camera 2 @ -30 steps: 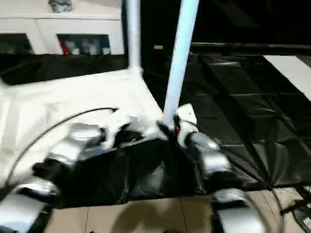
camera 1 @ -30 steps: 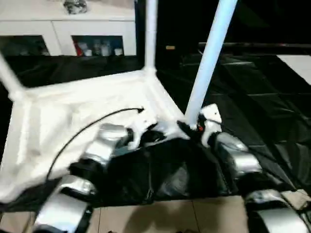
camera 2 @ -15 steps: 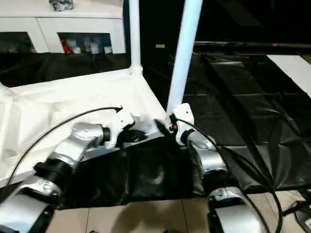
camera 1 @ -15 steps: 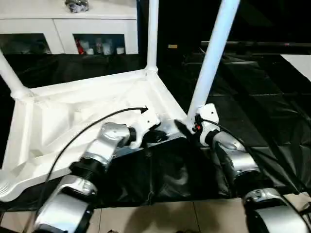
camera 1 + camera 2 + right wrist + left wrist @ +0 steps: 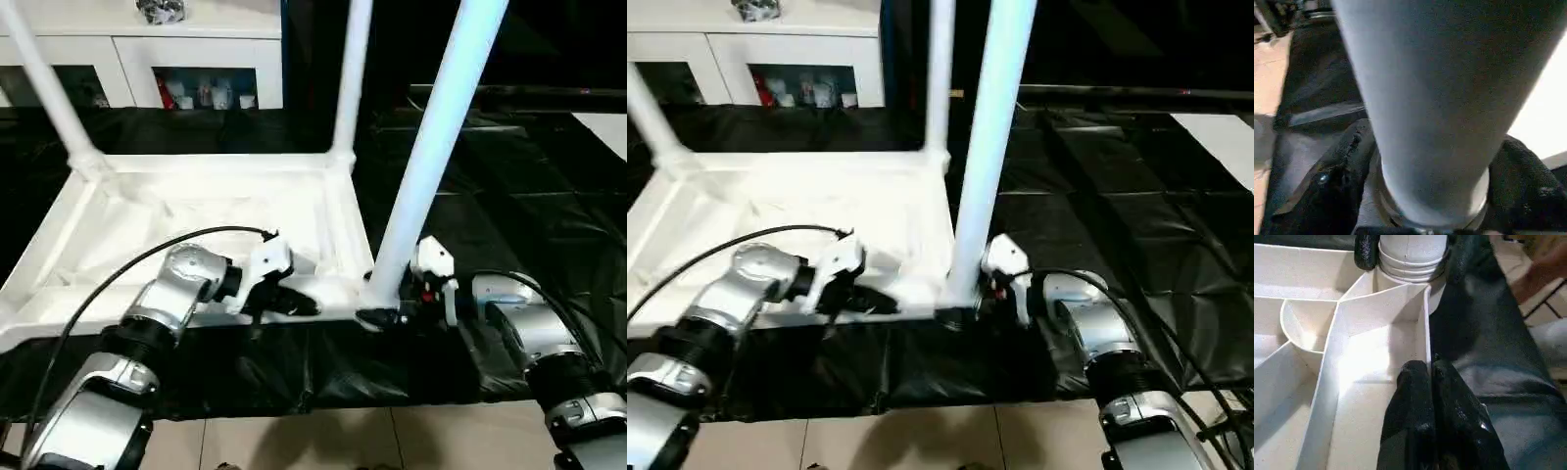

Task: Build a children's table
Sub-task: Rotate leg to tighten

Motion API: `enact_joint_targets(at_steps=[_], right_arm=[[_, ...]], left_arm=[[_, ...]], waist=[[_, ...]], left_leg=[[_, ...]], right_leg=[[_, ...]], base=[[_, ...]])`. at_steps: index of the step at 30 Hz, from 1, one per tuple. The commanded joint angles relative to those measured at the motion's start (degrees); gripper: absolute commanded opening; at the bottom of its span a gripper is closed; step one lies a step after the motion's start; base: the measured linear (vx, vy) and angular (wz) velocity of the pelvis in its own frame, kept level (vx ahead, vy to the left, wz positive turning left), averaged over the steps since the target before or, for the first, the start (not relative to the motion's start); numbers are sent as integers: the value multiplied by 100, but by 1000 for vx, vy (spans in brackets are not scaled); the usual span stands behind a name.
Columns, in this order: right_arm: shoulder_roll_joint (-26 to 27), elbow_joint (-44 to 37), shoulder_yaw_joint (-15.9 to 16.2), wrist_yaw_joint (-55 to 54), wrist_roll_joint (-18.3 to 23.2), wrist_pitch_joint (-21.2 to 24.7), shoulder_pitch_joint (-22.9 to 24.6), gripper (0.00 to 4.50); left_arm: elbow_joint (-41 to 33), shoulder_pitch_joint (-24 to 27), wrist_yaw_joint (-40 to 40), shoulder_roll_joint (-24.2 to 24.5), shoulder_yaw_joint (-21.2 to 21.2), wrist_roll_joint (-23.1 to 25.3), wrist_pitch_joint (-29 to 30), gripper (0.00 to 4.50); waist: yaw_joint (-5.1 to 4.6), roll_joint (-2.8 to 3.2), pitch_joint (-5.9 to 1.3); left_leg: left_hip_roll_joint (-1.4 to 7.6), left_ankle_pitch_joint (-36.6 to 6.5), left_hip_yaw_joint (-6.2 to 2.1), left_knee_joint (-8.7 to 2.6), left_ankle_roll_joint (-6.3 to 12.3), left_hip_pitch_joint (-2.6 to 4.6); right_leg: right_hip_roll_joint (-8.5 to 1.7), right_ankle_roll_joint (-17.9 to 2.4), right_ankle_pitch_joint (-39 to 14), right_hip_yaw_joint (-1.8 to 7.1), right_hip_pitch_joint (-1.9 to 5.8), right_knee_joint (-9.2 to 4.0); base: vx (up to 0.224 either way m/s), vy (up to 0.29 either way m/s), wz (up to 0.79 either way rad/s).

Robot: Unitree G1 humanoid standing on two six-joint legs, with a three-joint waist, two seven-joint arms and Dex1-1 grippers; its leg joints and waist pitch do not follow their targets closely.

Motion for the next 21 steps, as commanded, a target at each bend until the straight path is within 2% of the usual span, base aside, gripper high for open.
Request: enact_joint_targets(at_steps=[1,4,5,6,13,16,17,18,19,21], right_arm=[[108,-75,275,226,-43,84,-74,308],[114,-174,347,397,-13,226,-103,301],[118,-181,357,419,-8,239,-108,278],[132,-184,370,453,2,256,-115,274],[239,-243,315,446,83,384,-22,264],[428,-208,13,-329,70,393,87,264],[592,-24,-179,-1156,-98,219,95,264],[650,47,-247,-1430,-137,225,83,264],[795,194,-404,-2086,-219,236,58,263],[855,243,-464,-2321,-239,229,51,263]], left_arm=[[-16,-130,-201,-83,-212,7,-99,0],[1,-157,-327,-68,-218,-19,-104,0],[3,-160,-343,-66,-220,-20,-106,0],[9,-168,-372,-65,-225,-18,-113,0],[66,-202,-420,-88,-179,-35,-94,0],[64,-176,94,-184,-43,12,93,0],[72,-177,553,-304,53,66,200,0],[70,-178,702,-342,70,99,235,0],[31,-156,1040,-448,85,183,275,0],[12,-146,1163,-498,92,206,300,0]], waist=[[-5,-14,-326],[5,-11,-334],[2,-13,-333],[0,-15,-335],[0,-21,-326],[-13,-30,-316],[-25,-30,-311],[-59,-26,-289],[-71,-34,-296],[-103,-35,-287]], left_leg=[[71,-1565,55,-432,340,21],[75,-1453,61,-427,365,19],[75,-1442,63,-427,369,20],[73,-1433,65,-423,369,18],[72,-1538,62,-431,325,26],[68,-1546,55,-443,289,19],[69,-1571,54,-445,249,19],[53,-1713,45,-447,147,41],[37,-1783,23,-455,81,52],[29,-1916,12,-455,50,70]], right_leg=[[-203,-1262,-1861,180,311,-407],[-198,-1318,-1680,179,316,-389],[-194,-1330,-1651,178,315,-387],[-197,-1346,-1621,178,317,-384],[-204,-1290,-1856,179,313,-406],[-205,-1235,-1953,178,306,-417],[-211,-1199,-2026,186,292,-419],[-222,-1111,-2345,186,255,-460],[-222,-971,-2669,164,264,-495],[-218,-832,-2956,160,234,-539]], base=[[0,0,0],[0,0,0],[0,0,0],[0,0,0],[0,0,0],[0,0,0],[0,0,0],[0,0,0],[0,0,0],[0,0,0]])
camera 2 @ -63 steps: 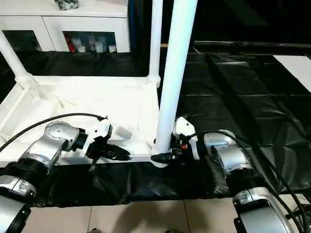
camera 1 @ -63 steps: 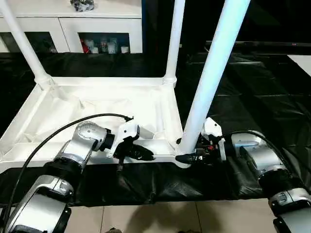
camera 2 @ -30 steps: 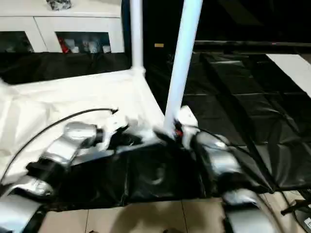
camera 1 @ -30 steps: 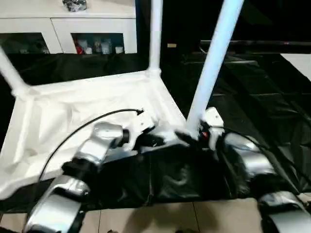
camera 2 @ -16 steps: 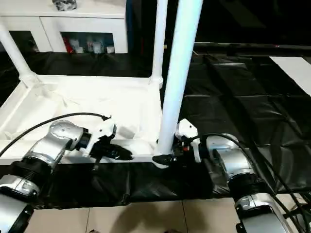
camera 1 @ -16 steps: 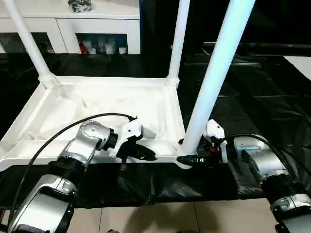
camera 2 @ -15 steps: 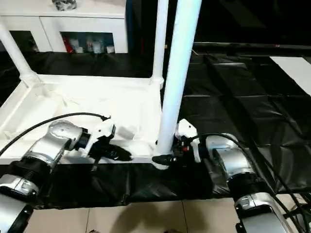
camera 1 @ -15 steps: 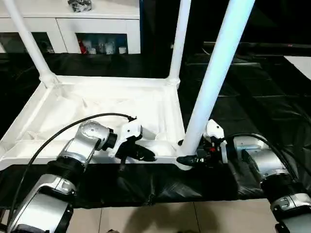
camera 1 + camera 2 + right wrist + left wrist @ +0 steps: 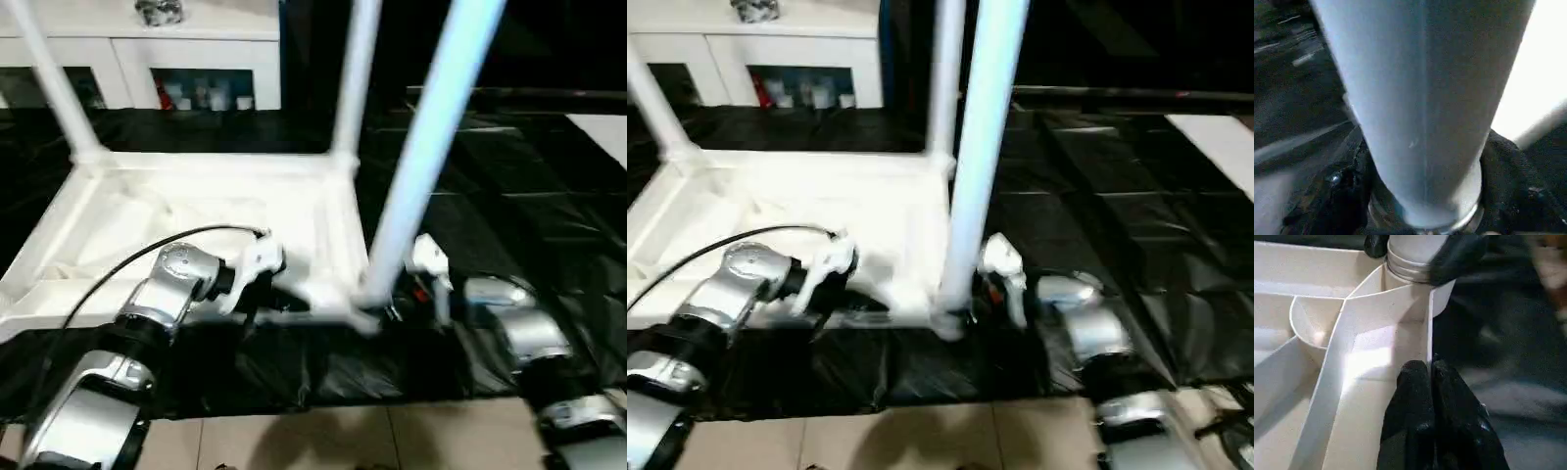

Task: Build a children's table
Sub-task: Rotate leg to tighten

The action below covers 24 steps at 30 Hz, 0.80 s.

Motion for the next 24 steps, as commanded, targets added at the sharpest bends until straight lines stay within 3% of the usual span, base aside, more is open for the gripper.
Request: enact_joint_targets(at_steps=[1,6,11,12,13,18,20,24], right_arm=[[355,178,-70,-846,-60,129,-37,263],[976,372,-317,-1989,-11,167,-93,263],[1488,449,-474,-2570,29,160,-203,263],[1476,437,-454,-2569,0,118,-203,263],[1474,427,-490,-2589,10,97,-208,319],[1227,348,-641,-2278,166,186,-235,341],[977,294,-542,-1947,103,162,-239,367],[393,-27,-239,-565,122,246,-133,370]], left_arm=[[-174,-36,468,-478,-93,-21,196,0],[-170,17,1215,-1063,-117,62,338,0],[-102,-5,1652,-1411,-179,173,326,0],[-113,-7,1637,-1402,-179,170,327,0],[-142,-7,1633,-1378,-177,171,342,0],[-189,-10,1449,-1160,-143,174,263,0],[-187,-14,1293,-1030,-125,157,234,0],[-178,-24,590,-727,-118,16,79,0]], waist=[[-44,-19,-288],[-108,-22,-312],[-122,3,-302],[-117,1,-301],[-120,7,-300],[-129,33,-302],[-126,29,-311],[-102,11,-354]], left_leg=[[29,-1941,14,-457,64,43],[24,-1842,22,-459,146,19],[13,-1886,20,-467,160,17],[15,-1901,15,-474,170,14],[19,-1939,12,-477,182,11],[19,-2023,4,-487,193,4],[28,-1980,7,-488,212,-1],[23,-1541,35,-446,399,-37]], right_leg=[[-219,-831,-2921,163,231,-540],[-195,-948,-2420,177,244,-512],[-200,-886,-2590,173,232,-543],[-198,-873,-2588,170,238,-543],[-202,-878,-2567,172,237,-542],[-201,-878,-2553,171,239,-549],[-197,-948,-2352,173,251,-531],[-196,-1221,-1541,186,325,-448]], base=[[0,0,0],[0,0,0],[0,0,0],[0,0,0],[0,0,0],[0,0,0],[0,0,0],[0,0,0]])
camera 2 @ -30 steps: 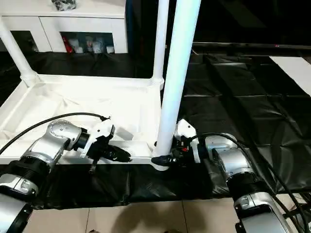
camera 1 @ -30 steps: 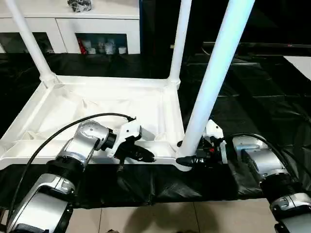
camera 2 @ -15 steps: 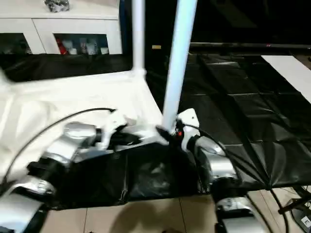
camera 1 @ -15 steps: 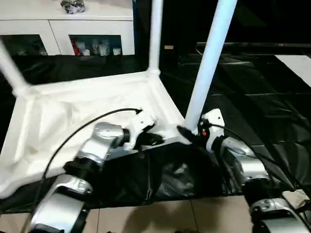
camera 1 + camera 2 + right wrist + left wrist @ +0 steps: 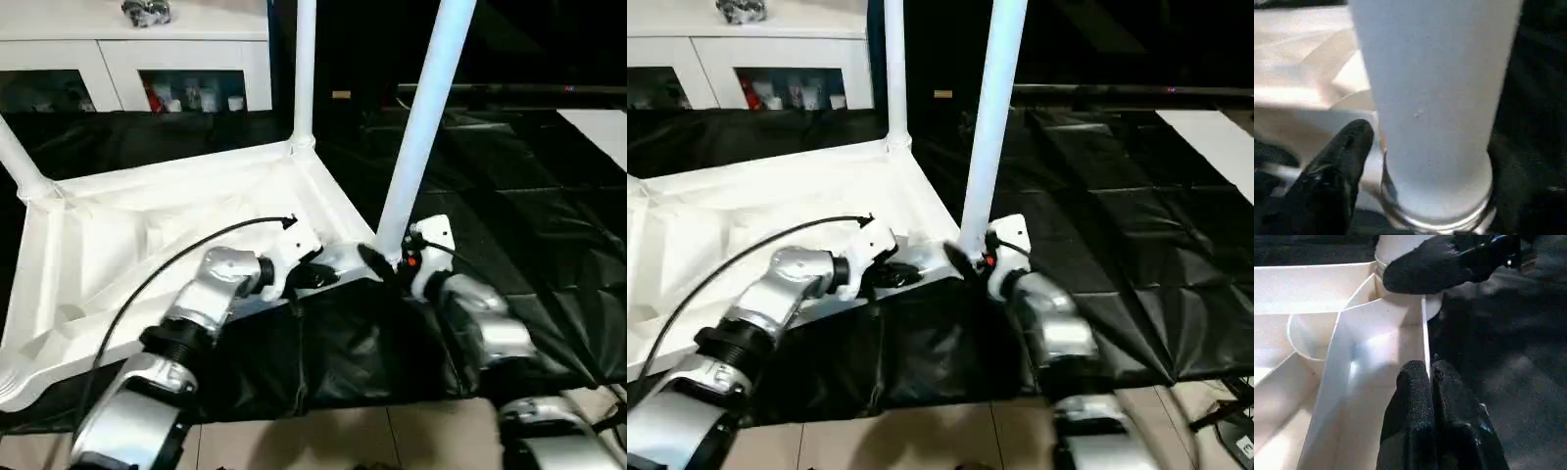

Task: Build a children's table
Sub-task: Rotate leg to tighten

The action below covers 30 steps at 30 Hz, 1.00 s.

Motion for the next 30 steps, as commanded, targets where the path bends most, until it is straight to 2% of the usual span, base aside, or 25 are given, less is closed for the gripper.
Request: enact_joint_targets(at_steps=[1,2,3,4,6,9,10,12,16,20,23,30], right_arm=[[-5,-223,403,781,29,104,-19,370],[-151,-307,505,1127,36,81,13,370],[-277,-343,593,1387,6,12,31,370],[-341,-356,638,1513,-15,-32,39,370],[-487,-414,731,1945,40,18,62,370],[-677,-542,890,2579,138,162,86,370],[-788,-598,1031,2982,161,242,80,370],[-819,-604,1073,3100,168,266,71,370],[-940,-576,1369,3754,85,402,-8,327],[-909,-502,1480,3949,57,432,-52,292],[-882,-523,1505,4021,88,471,-59,276],[-825,-625,1506,4101,154,578,10,263]], left_arm=[[-65,-10,-511,-79,-212,-198,-152,0],[-65,-21,-739,3,-220,-245,-203,0],[-48,-39,-943,86,-237,-269,-229,0],[-37,-50,-1045,130,-246,-281,-229,0],[14,-78,-1329,239,-280,-301,-330,0],[107,-125,-1647,382,-334,-278,-440,0],[142,-159,-1847,468,-361,-275,-460,0],[152,-169,-1910,490,-365,-277,-480,0],[208,-234,-2229,613,-410,-310,-506,0],[262,-257,-2352,651,-408,-321,-552,0],[280,-260,-2408,660,-399,-325,-562,0],[349,-256,-2449,673,-379,-332,-580,0]], waist=[[16,-19,-359],[17,-11,-364],[17,-42,-363],[42,-30,-367],[62,-19,-358],[110,-14,-334],[139,-5,-322],[174,-5,-307],[207,-10,-304],[224,-27,-314],[232,-18,-322],[232,-4,-319]], left_leg=[[45,-1301,52,-383,490,-23],[52,-1194,54,-379,524,-23],[53,-1123,60,-374,573,-25],[53,-966,70,-354,690,-10],[65,-960,73,-355,724,5],[90,-1060,84,-369,689,4],[105,-1210,86,-380,610,24],[113,-1388,91,-389,512,43],[112,-1511,74,-407,370,48],[109,-1427,77,-401,349,44],[109,-1317,75,-398,355,39],[106,-1364,76,-401,340,42]], right_leg=[[-194,-1311,-1214,187,352,-377],[-201,-1375,-1043,190,348,-353],[-200,-1423,-944,185,351,-354],[-202,-1546,-709,183,358,-319],[-208,-1598,-742,175,356,-322],[-187,-1547,-978,160,364,-327],[-189,-1506,-1210,160,347,-345],[-196,-1465,-1445,169,324,-366],[-206,-1374,-1713,171,322,-373],[-209,-1369,-1658,176,318,-369],[-210,-1398,-1509,174,327,-350],[-206,-1390,-1569,169,327,-358]], base=[[0,0,0],[0,0,0],[0,0,0],[0,0,0],[0,0,0],[0,0,0],[0,0,0],[0,0,0],[0,0,0],[0,0,0],[0,0,0],[0,0,0]])
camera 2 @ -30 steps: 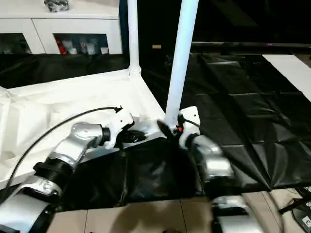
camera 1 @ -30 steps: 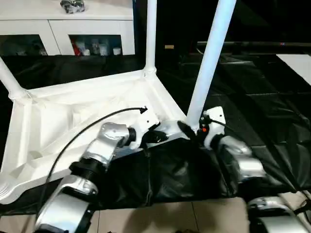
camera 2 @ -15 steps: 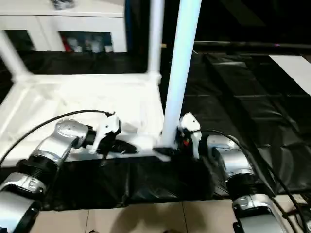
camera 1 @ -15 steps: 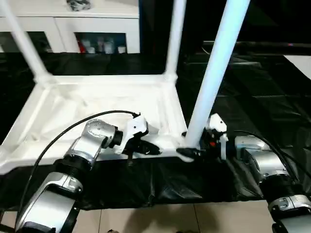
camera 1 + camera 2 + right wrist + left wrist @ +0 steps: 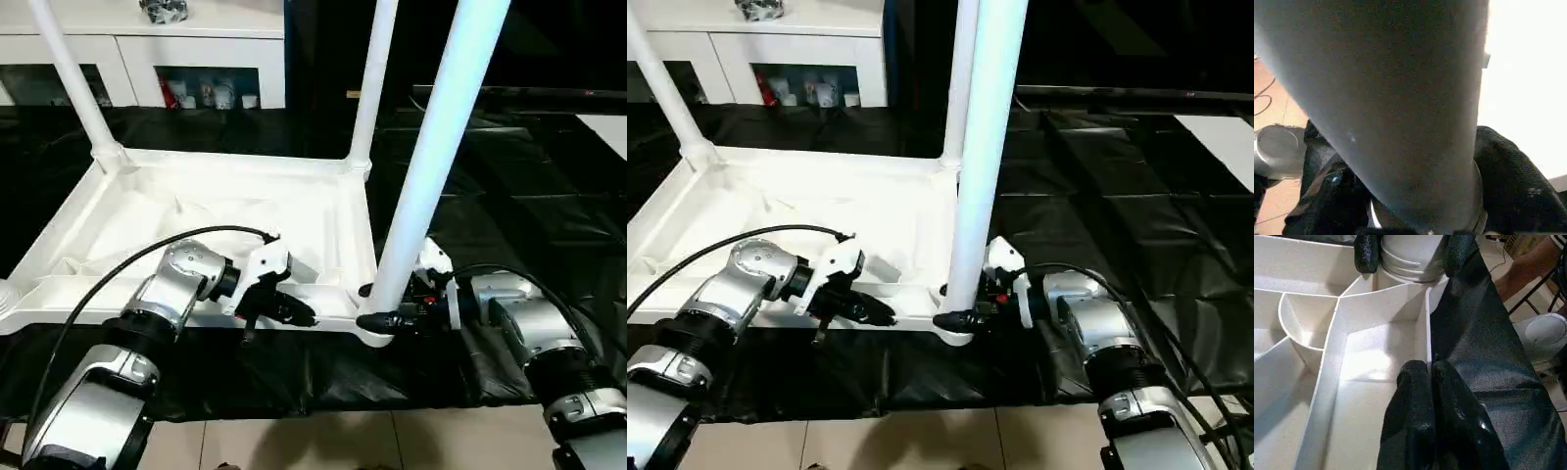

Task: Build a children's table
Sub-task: Rotate leg to tighten

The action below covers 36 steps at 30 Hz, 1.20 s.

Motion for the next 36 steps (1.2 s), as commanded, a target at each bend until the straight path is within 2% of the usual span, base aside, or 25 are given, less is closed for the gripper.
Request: enact_joint_targets(at_steps=[1,5,8,10,12,14,16,19,23,24,25,27,28,30,32,34,36], right_arm=[[224,-208,337,258,69,152,72,263],[426,-177,-50,-655,49,-66,154,262],[626,-2,-339,-1536,-6,-60,133,261],[963,377,-700,-2843,-92,-107,42,259],[1059,482,-793,-3165,-105,-131,16,259],[1191,575,-908,-3486,-72,-115,-17,259],[1452,724,-1066,-4000,-3,-113,-99,258],[1659,825,-1138,-4377,1,-99,-169,258],[2194,895,-1160,-4912,-59,-291,-271,258],[2197,885,-1133,-4897,-87,-317,-265,258],[2198,874,-1114,-4882,-106,-336,-259,314],[2165,837,-1141,-4828,-96,-350,-247,331],[2147,831,-1174,-4818,-80,-347,-249,348],[2147,831,-1174,-4818,-80,-347,-249,359],[1872,824,-1146,-4545,-132,-408,-287,384],[1697,776,-1109,-4243,-118,-405,-292,384],[1554,734,-1071,-3969,-116,-410,-288,384]], left_arm=[[61,-161,146,-150,-80,-3,-74,0],[141,-211,710,-285,81,10,5,0],[172,-223,1147,-390,145,82,24,0],[44,-163,1827,-706,195,163,221,0],[-7,-138,1996,-804,202,181,292,0],[-59,-110,2251,-939,204,227,361,0],[-120,-83,2738,-1222,214,300,446,0],[-141,-79,2992,-1422,193,342,496,0],[3,-116,3474,-1676,52,541,319,0],[-6,-105,3451,-1661,45,541,311,0],[-14,-95,3429,-1644,43,539,305,0],[-25,-76,3368,-1562,50,546,281,0],[-27,-71,3358,-1526,50,560,268,0],[-27,-71,3358,-1526,50,560,268,0],[-59,-61,3234,-1334,44,595,249,0],[-67,-56,3079,-1217,29,603,205,0],[-66,-50,2959,-1124,27,630,173,0]], waist=[[3,-7,-322],[3,-19,-313],[-45,-22,-298],[-99,0,-277],[-137,-16,-288],[-145,-10,-291],[-160,-14,-310],[-188,-5,-313],[-190,5,-318],[-189,4,-322],[-193,21,-317],[-197,-1,-310],[-199,12,-304],[-208,14,-302],[-217,-19,-304],[-214,-2,-309],[-221,-12,-322]], left_leg=[[72,-1376,65,-406,338,28],[65,-1439,63,-413,303,30],[38,-1640,32,-431,160,39],[34,-1815,15,-438,59,69],[31,-1822,5,-444,28,50],[23,-1856,9,-443,65,69],[22,-1770,17,-440,149,43],[21,-1650,33,-432,169,46],[19,-1591,44,-431,198,40],[12,-1611,38,-436,197,37],[13,-1665,38,-438,204,41],[14,-1716,38,-442,220,31],[15,-1775,34,-447,218,35],[17,-1826,29,-450,205,39],[17,-1835,31,-448,208,34],[26,-1797,21,-451,253,27],[24,-1686,29,-440,288,8]], right_leg=[[-211,-1372,-1568,183,323,-392],[-215,-1308,-1741,184,315,-412],[-230,-1096,-2315,175,293,-473],[-233,-968,-2661,174,249,-520],[-228,-924,-2645,178,261,-508],[-219,-895,-2641,177,249,-534],[-207,-988,-2296,189,270,-509],[-200,-1101,-2025,195,269,-481],[-196,-1128,-1845,199,274,-476],[-195,-1110,-1878,191,286,-476],[-192,-1111,-1882,192,281,-485],[-192,-1109,-1896,193,286,-487],[-196,-1092,-1988,192,278,-494],[-200,-1060,-2078,192,273,-504],[-197,-1049,-2103,194,272,-505],[-203,-1077,-2002,193,286,-493],[-199,-1130,-1803,198,300,-471]], base=[[0,0,0],[0,0,0],[0,0,0],[0,0,0],[0,0,0],[0,0,0],[0,0,0],[0,0,0],[0,0,0],[0,0,0],[0,0,0],[0,0,0],[0,0,0],[0,0,0],[0,0,0],[0,0,0],[0,0,0]])
